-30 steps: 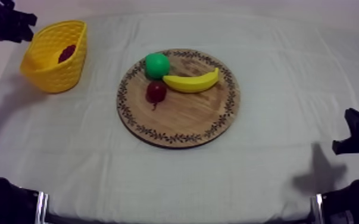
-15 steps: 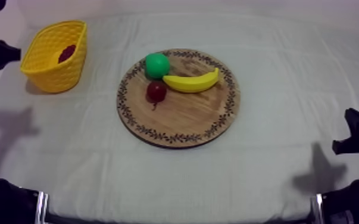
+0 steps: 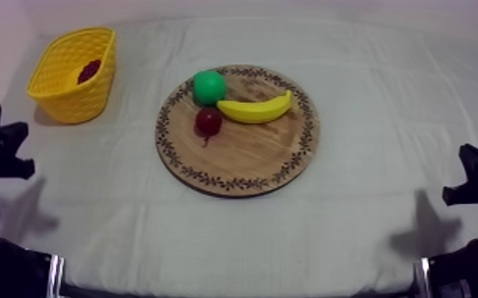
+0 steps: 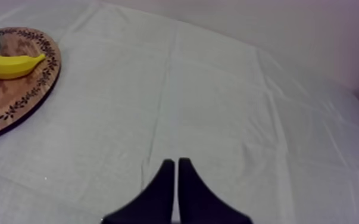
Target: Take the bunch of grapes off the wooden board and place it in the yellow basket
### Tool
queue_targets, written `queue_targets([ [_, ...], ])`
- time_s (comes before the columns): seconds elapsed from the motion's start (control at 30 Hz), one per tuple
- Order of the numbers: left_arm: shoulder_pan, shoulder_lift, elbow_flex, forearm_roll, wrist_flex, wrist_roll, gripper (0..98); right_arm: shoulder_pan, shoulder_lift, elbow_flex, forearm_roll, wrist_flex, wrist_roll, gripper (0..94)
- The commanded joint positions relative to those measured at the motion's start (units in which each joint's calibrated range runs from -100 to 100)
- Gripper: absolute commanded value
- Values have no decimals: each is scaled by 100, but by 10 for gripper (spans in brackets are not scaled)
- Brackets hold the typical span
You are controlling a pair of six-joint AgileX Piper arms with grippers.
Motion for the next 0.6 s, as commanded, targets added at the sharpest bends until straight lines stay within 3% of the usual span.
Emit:
queue_targets([
  [0.0, 71, -715, 586, -58, -54, 127, 0, 2, 0, -4, -2, 0, 2, 3],
  [0.13, 201, -1273, 950, -300, 35, 519, 0, 2, 0, -4, -2, 0, 1, 3],
  [0.37, 380, -1857, 1009, -400, 247, 1383, 0, 2, 0, -4, -2, 0, 4, 3],
  [0.57, 454, -2238, 1075, -422, 193, 1606, 0, 2, 0, -4, -2, 0, 4, 3],
])
